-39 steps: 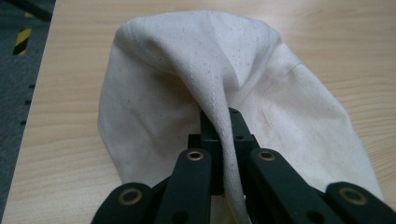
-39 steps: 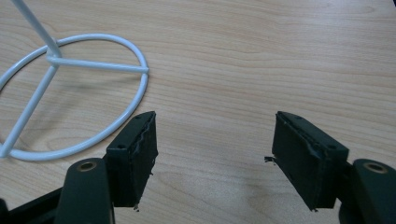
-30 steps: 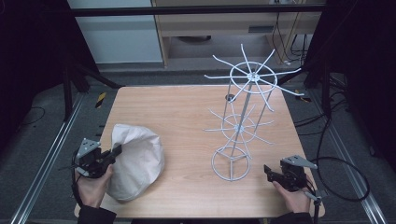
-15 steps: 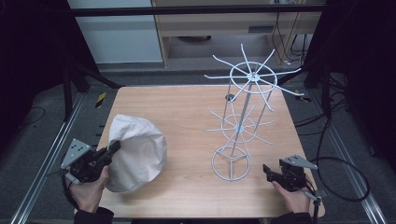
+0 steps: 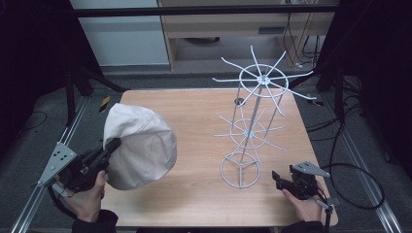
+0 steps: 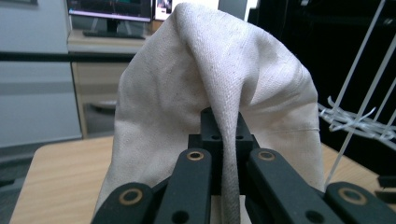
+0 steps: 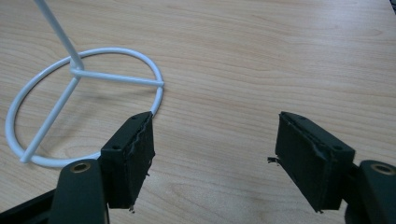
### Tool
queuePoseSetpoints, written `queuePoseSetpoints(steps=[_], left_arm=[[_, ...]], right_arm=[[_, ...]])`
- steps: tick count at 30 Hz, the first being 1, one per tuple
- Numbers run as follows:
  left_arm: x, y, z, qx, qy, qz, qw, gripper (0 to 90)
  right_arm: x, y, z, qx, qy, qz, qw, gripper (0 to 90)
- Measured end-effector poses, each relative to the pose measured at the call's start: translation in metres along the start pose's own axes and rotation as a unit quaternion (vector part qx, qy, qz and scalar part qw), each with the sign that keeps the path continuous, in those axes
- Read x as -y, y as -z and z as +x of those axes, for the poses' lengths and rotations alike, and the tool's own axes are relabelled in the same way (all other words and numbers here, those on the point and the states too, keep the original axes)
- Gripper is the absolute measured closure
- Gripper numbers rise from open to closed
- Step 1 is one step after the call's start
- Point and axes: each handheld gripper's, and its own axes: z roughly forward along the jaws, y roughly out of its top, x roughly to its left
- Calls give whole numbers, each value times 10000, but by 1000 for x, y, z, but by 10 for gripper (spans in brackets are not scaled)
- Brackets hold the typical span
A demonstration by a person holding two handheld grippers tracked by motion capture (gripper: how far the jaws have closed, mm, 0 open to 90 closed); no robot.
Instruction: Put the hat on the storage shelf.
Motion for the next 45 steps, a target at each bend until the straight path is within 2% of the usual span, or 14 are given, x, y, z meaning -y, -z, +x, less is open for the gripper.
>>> queuePoseSetpoints(steps=[1,5,6,14,17,22,23,26,30,32,37,38,39,45], left_arm=[[-5,-1,-2,44,19,-112,9999,888],[-11,-4,-5,148,66,-245,9996,888],[-14,-6,-9,250,127,-355,9990,888],[-26,-11,-22,546,186,-685,9960,888],[-34,-10,-29,720,261,-906,9929,887],[-41,-10,-37,855,249,-1041,9906,888],[-45,-9,-40,916,259,-1111,9892,887],[-49,-9,-44,968,255,-1182,9879,887],[-61,-10,-55,1093,214,-1353,9845,887],[-64,-11,-58,1126,211,-1374,9839,887],[-73,-16,-71,1368,219,-1446,9797,887],[-73,-16,-71,1368,219,-1446,9797,887],[-75,-18,-74,1423,235,-1485,9783,887],[-81,-22,-78,1571,381,-1565,9744,887]], right_arm=[[0,0,0,3,10,5,10000,283],[0,0,0,-9,18,-4,10000,283],[0,0,0,-9,16,-14,10000,283],[0,0,-1,1,27,-24,10000,283],[1,0,-1,12,18,-20,10000,283],[1,0,-2,22,19,-44,10000,282],[1,1,-2,17,15,-45,10000,283],[1,0,-1,18,34,-47,10000,283],[0,1,-1,1,62,-55,10000,283],[0,1,-1,-9,27,-47,10000,282],[0,1,-1,-10,52,-69,10000,283],[0,1,-1,-8,55,-68,10000,283],[0,1,-1,-12,36,-49,10000,282],[0,1,-1,10,55,-46,10000,283]])
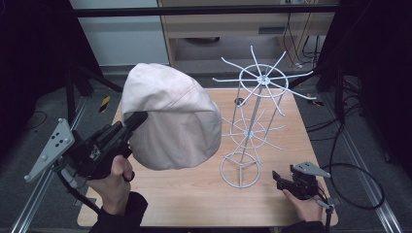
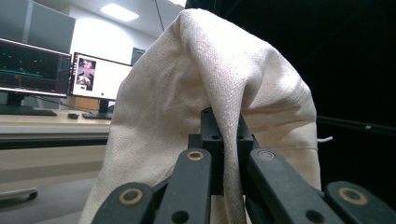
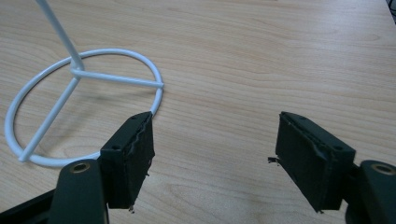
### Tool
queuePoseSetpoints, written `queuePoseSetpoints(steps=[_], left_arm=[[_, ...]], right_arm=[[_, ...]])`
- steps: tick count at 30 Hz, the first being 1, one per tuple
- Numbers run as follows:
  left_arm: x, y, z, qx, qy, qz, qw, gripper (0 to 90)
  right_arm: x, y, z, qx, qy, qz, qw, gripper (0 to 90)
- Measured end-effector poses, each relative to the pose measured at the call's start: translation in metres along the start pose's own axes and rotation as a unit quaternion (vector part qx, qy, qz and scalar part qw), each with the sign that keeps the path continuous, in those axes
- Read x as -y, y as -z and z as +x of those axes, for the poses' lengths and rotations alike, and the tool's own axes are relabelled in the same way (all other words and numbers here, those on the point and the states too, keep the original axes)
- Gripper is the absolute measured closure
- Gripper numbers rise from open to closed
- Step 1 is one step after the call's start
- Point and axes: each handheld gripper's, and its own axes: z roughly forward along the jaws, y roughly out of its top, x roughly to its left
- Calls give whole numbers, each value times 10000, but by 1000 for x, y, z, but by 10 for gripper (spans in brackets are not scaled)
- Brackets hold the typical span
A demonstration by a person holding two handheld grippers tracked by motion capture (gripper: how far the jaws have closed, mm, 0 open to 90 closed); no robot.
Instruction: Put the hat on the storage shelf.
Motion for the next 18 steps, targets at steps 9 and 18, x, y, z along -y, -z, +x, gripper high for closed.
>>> queuePoseSetpoints(steps=[9,18], left_arm=[[-7,-5,-4,174,115,-129,9997,887],[-16,-19,-18,388,139,-222,9989,887]], right_arm=[[0,0,0,-5,-6,-1,10000,283],[0,0,0,-16,2,1,10000,283]])
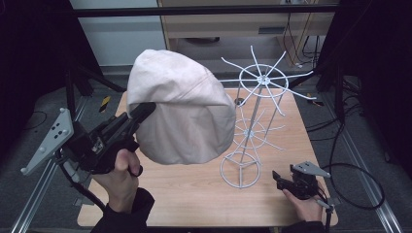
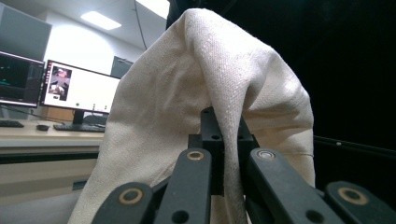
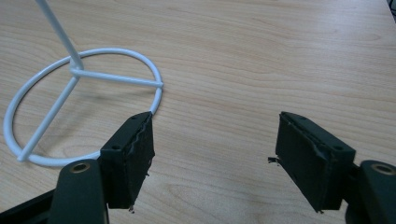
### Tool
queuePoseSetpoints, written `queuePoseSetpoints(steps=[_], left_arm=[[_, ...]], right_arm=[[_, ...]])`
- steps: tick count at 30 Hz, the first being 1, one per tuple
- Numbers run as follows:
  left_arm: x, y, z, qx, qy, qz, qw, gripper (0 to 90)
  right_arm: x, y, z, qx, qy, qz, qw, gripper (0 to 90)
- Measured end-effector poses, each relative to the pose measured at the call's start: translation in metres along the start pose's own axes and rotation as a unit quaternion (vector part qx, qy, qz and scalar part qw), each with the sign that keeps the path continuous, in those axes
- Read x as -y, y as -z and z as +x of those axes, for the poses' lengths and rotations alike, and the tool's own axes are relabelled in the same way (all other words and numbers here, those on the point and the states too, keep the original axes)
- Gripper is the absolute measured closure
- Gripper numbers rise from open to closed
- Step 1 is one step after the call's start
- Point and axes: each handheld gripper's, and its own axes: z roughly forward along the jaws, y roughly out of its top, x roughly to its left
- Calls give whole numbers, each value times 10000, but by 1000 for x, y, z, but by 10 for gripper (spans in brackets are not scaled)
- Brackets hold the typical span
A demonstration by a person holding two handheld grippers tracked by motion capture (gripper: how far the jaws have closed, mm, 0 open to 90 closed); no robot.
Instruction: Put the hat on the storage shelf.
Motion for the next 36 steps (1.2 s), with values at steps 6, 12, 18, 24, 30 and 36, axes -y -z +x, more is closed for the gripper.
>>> queuePoseSetpoints(steps=[6,12,18,24,30,36], left_arm=[[-2,-9,-7,95,-7,1,10000,887],[2,-27,-14,131,-44,155,9998,887],[11,-39,-16,134,-137,365,9992,887],[30,-44,-11,79,-133,686,9975,886],[48,-38,0,16,-71,921,9957,884],[58,-36,8,-23,-11,1083,9941,875]], right_arm=[[0,0,0,-13,-2,1,10000,283],[0,0,0,-18,19,9,10000,283],[0,0,-1,-23,-1,4,10000,282],[0,0,0,-16,10,5,10000,283],[0,0,0,-15,8,5,10000,283],[0,0,0,-26,27,10,10000,283]])
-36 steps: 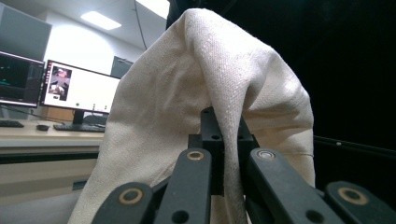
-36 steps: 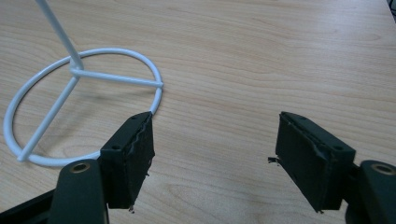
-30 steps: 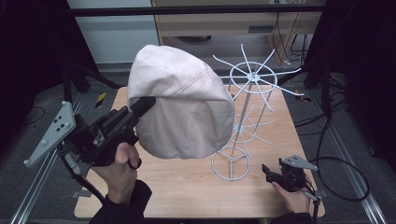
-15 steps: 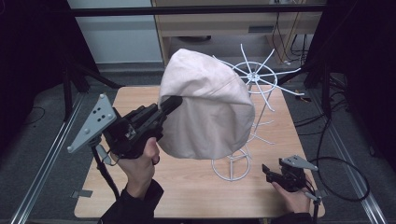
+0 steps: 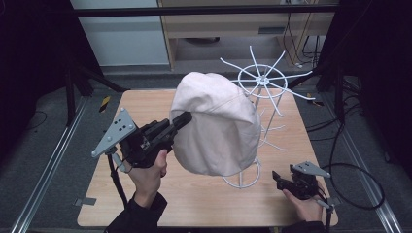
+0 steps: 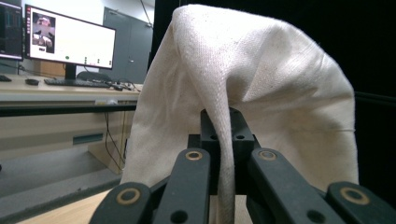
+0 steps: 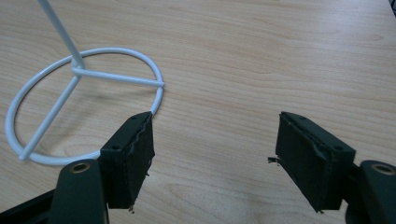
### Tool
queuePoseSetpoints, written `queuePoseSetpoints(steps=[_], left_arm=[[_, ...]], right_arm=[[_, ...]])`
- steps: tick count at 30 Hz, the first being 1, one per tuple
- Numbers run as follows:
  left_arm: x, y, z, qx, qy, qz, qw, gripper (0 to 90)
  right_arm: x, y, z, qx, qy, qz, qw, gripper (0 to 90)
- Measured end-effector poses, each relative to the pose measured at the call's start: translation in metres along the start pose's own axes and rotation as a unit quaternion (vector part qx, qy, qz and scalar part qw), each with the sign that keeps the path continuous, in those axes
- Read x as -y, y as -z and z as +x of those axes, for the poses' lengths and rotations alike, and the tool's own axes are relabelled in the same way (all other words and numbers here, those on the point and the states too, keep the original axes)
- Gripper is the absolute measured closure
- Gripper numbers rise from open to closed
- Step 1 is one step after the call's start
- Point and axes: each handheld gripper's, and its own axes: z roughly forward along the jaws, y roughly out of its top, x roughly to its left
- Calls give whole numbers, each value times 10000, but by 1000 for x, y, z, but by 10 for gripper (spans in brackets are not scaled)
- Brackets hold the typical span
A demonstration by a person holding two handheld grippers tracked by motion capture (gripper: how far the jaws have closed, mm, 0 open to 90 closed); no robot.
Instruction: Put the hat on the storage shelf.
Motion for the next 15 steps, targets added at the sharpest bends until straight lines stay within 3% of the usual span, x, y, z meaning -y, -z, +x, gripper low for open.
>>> queuePoseSetpoints(steps=[6,15], left_arm=[[8,-1,2,-117,-95,241,9996,825],[19,-2,6,-115,-118,444,9989,802]], right_arm=[[0,0,1,-9,-10,7,10000,282],[0,0,1,-25,-37,19,10000,282]])
